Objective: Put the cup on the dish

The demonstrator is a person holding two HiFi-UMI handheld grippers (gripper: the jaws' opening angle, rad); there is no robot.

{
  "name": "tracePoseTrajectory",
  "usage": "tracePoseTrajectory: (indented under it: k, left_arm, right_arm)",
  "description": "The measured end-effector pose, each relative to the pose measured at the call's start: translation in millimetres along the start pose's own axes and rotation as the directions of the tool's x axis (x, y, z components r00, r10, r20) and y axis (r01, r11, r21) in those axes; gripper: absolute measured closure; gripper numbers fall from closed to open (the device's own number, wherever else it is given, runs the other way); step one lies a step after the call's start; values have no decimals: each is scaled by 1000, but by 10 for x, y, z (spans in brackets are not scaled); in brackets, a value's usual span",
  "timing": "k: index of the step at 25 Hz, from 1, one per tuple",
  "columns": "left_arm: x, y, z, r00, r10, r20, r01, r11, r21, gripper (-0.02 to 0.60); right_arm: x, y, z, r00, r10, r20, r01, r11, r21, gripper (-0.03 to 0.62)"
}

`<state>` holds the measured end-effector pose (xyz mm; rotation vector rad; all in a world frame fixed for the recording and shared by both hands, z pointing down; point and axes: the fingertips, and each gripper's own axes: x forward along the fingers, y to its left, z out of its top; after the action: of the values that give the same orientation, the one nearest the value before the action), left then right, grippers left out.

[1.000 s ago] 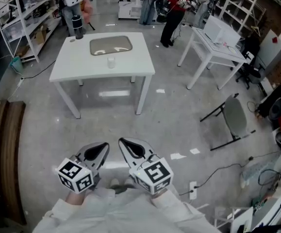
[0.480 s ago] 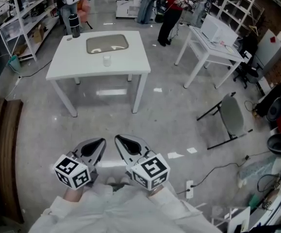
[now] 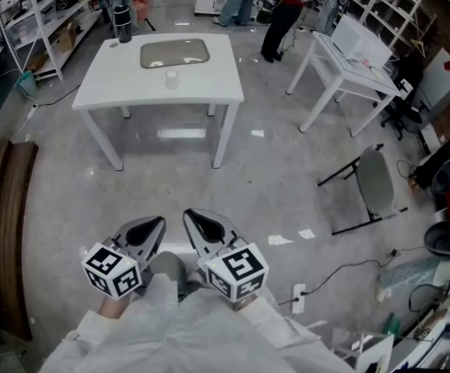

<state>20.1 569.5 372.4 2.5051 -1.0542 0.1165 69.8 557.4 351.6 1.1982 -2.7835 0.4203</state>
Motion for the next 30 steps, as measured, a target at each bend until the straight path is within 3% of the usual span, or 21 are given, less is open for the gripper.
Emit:
tracePoseTrajectory:
  k: [11,22,30]
  left_arm:
    - [525,558,135,999,-26,-30,26,999,-23,572]
    - [1171,1766,917,996,-73,-45,73,997,-6,572]
    - [1483,2458,1308,991,-116,-60,117,993,14,572]
  right_arm:
    - [616,-459,84,1000,-9,-13,9,1000,-4,579]
    - [2050,-1071,565,998,1,-60,-4,999,-41,579]
    - [2738,-1363,809,997,-63,-34,62,998,-24,579]
